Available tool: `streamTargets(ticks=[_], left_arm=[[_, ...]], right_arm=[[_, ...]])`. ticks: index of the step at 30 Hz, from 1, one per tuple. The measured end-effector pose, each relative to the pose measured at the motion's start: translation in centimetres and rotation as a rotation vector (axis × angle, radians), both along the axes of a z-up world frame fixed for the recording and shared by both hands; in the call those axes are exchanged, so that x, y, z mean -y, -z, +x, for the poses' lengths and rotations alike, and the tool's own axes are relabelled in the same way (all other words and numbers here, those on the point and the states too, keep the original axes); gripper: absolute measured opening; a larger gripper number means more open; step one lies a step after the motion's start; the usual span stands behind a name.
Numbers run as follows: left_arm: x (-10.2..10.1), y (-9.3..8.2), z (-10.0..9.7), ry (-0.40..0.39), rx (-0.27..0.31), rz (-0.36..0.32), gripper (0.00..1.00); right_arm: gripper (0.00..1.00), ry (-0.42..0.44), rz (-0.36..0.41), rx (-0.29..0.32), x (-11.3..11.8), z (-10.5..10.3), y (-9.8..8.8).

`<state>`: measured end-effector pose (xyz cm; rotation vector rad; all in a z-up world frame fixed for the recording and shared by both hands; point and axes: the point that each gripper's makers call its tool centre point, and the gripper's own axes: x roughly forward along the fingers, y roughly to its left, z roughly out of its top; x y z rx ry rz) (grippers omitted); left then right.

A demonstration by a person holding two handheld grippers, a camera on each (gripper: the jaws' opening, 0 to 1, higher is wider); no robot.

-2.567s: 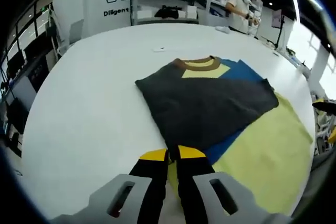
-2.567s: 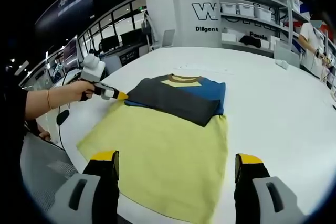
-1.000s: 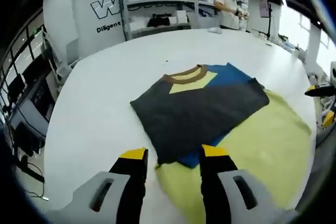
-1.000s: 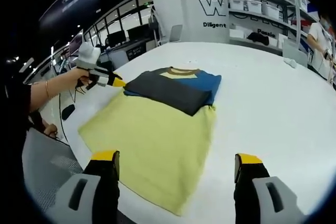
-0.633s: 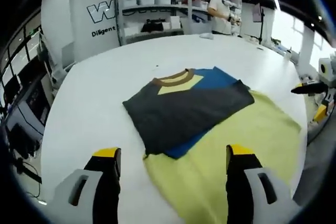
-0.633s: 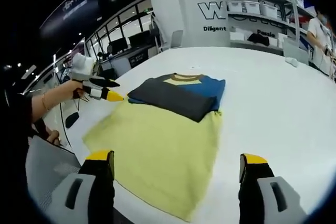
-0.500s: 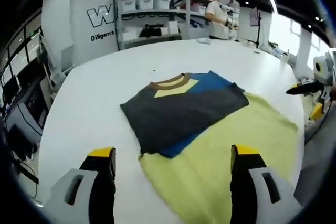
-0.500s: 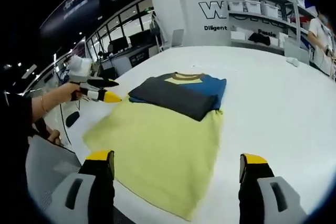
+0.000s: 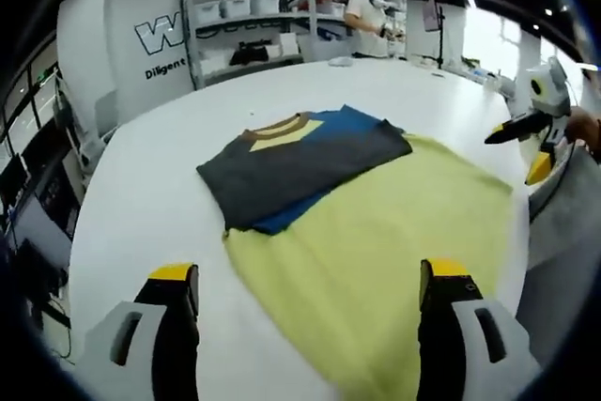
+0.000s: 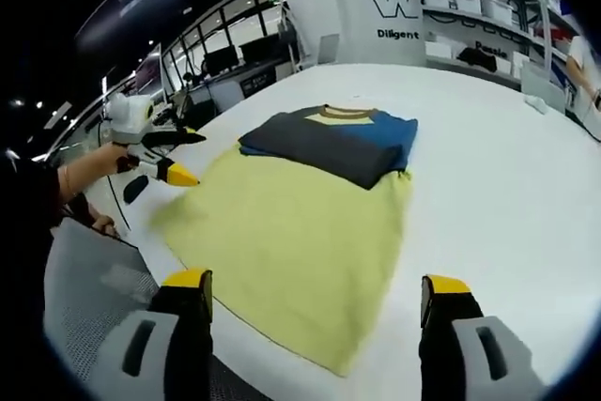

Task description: Fold the garment on the visible template until the final outline fits inside the template.

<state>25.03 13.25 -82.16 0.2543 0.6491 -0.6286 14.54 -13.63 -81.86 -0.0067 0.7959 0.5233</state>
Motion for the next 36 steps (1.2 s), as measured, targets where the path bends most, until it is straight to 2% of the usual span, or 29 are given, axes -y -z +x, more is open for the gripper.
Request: streamTargets(ticks=[2, 4, 6, 9, 11, 15, 16, 17, 22, 25, 30, 32, 36], left_arm=[[-0.6, 0.7, -1.0, -0.009, -0.015, -0.009, 0.97], [-1.2, 1.4, -1.7, -0.024, -0.04, -0.005, 0.96], [-1.6, 1.7, -2.1, -0.034, -0.05, -0.002, 0.94], [-2.0, 1.9, -3.0, -0.044, -0.065, -0.006, 0.94], [-2.1, 2.0, -3.8, -0.052, -0.075, -0.011, 0.92], [-2.5, 2.4, -4.9, -0.069, -0.085, -0.023, 0.81], [-2.5, 2.4, -5.1, -0.069, -0.09, -0.027, 0.8], [-2.4, 2.6, -5.8, -0.074, -0.121, -0.039, 0.78], [-2.8, 2.7, -7.3, -0.072, -0.15, -0.022, 0.65], [-2.5, 3.0, -8.2, -0.072, -0.195, -0.043, 0.63], [-2.5, 3.4, -9.0, -0.069, -0.216, -0.03, 0.56], [-2.9, 3.7, -9.8, -0.088, -0.239, -0.016, 0.51], [-3.4, 3.7, -10.6, -0.115, -0.245, -0.006, 0.46]], right_arm=[[0.87, -0.005, -0.037, -0.014, 0.4, -0.5, 0.8], [0.81, -0.011, -0.052, -0.027, 0.6, -0.8, 1.1], [0.75, -0.019, -0.054, -0.032, 0.6, -1.0, 1.3], [0.73, -0.016, -0.059, -0.05, 0.7, -1.3, 1.5], [0.68, -0.01, -0.067, -0.069, 1.0, -1.5, 1.9], [0.6, 0.002, -0.096, -0.118, 1.5, -2.1, 2.9], [0.59, 0.004, -0.101, -0.122, 1.6, -2.2, 3.0], [0.57, -0.001, -0.124, -0.129, 1.8, -2.3, 3.3], [0.5, -0.029, -0.156, -0.144, 1.7, -2.7, 3.7], [0.45, -0.037, -0.167, -0.149, 1.7, -2.9, 3.8], [0.41, -0.02, -0.171, -0.176, 2.1, -3.1, 4.0], [0.35, -0.009, -0.185, -0.193, 2.4, -3.3, 4.3], [0.27, 0.006, -0.203, -0.23, 2.8, -3.8, 5.0]])
